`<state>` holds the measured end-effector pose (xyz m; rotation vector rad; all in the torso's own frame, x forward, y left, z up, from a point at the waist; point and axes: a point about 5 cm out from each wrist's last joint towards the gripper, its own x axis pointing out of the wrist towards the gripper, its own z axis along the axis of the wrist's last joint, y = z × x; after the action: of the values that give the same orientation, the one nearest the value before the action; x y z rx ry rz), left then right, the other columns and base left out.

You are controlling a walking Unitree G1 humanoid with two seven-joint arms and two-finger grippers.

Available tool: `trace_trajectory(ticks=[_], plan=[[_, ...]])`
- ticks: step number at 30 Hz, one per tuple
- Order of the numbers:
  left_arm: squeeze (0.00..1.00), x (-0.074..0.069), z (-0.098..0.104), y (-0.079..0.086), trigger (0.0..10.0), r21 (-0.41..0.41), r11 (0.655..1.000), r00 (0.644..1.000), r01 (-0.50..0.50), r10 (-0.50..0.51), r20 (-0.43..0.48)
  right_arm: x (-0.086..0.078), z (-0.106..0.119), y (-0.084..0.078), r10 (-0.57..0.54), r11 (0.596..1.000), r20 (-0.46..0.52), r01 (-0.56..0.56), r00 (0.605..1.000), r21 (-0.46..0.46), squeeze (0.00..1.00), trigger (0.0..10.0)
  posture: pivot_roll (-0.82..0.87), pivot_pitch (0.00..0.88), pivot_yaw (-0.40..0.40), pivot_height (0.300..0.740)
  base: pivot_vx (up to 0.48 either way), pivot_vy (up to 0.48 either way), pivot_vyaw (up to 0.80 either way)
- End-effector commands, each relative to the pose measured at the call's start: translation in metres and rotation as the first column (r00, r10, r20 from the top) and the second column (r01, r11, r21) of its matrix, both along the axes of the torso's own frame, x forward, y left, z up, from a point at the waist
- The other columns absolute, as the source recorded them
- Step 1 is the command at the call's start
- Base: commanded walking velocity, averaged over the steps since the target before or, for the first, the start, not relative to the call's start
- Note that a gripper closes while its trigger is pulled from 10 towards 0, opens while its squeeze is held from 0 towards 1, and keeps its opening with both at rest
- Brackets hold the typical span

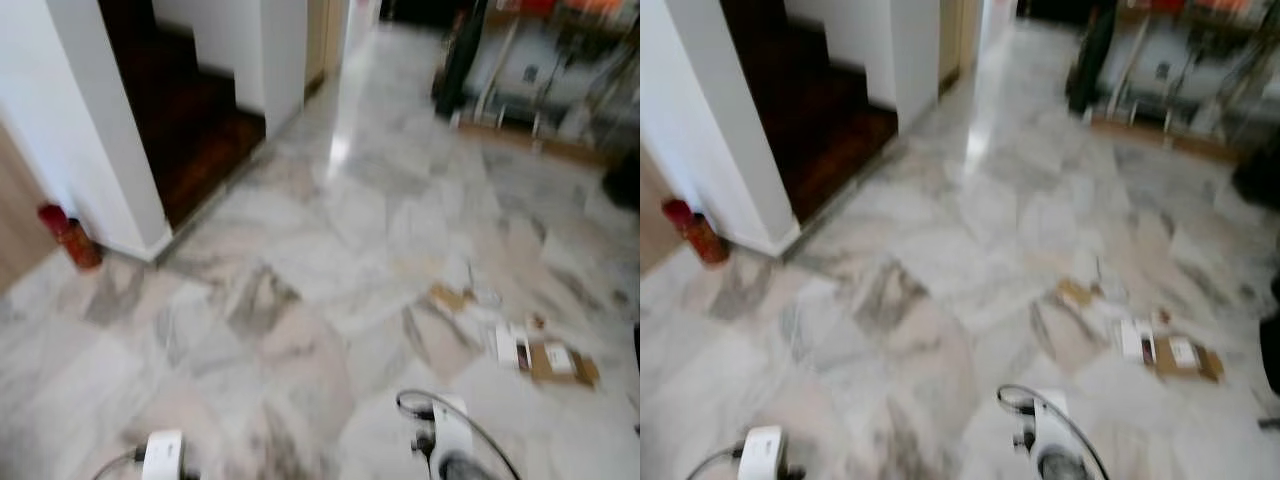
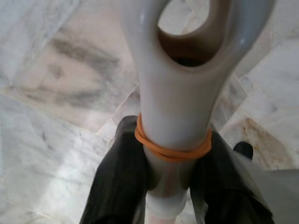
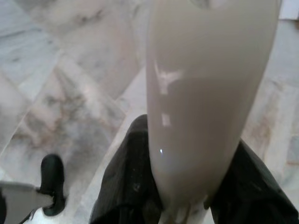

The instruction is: Sweep floor

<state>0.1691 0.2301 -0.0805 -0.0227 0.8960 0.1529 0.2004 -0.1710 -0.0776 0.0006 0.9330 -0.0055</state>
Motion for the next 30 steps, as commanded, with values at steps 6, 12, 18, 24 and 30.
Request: trace_trajectory(ticks=[6, 12, 18, 24, 30], plan=[[0.0, -0.0055, -0.0023, 0.0007, 10.0, -0.002, 1.0, 1.0, -0.001, 0.001, -0.015, 0.0051, 0.0026, 0.0029, 0.013, 1.0, 0.018, -0.013, 1.0, 0.003, 0.0, 10.0, 0.05, 0.037, -0.074, 0.74, 0.272, 0.0, 0.0], [0.0, -0.0055, -0.0024, 0.0004, 10.0, -0.003, 1.0, 1.0, -0.003, 0.003, -0.016, 0.0048, 0.0025, 0.0038, 0.015, 1.0, 0.02, -0.015, 1.0, 0.006, 0.0, 10.0, 0.05, 0.031, -0.074, 0.74, 0.271, 0.0, 0.0], [0.0, -0.0058, -0.0024, 0.001, 10.0, -0.002, 1.0, 1.0, -0.006, 0.006, -0.016, 0.0048, 0.0025, 0.0036, 0.013, 1.0, 0.02, -0.013, 1.0, 0.005, 0.0, 10.0, 0.05, 0.035, -0.075, 0.74, 0.268, 0.0, 0.0], [0.0, -0.006, -0.0023, 0.0019, 10.0, -0.003, 1.0, 1.0, -0.011, 0.011, -0.016, 0.0051, 0.0027, 0.0029, 0.01, 1.0, 0.02, -0.01, 1.0, 0.005, 0.0, 10.0, 0.05, 0.04, -0.077, 0.74, 0.268, 0.0, 0.0], [0.0, -0.0052, -0.002, 0.0018, 10.0, -0.005, 1.0, 1.0, -0.012, 0.012, -0.016, 0.0058, 0.003, 0.0031, 0.012, 1.0, 0.02, -0.012, 1.0, 0.001, 0.0, 10.0, 0.05, 0.03, -0.069, 0.74, 0.267, 0.0, 0.0]])
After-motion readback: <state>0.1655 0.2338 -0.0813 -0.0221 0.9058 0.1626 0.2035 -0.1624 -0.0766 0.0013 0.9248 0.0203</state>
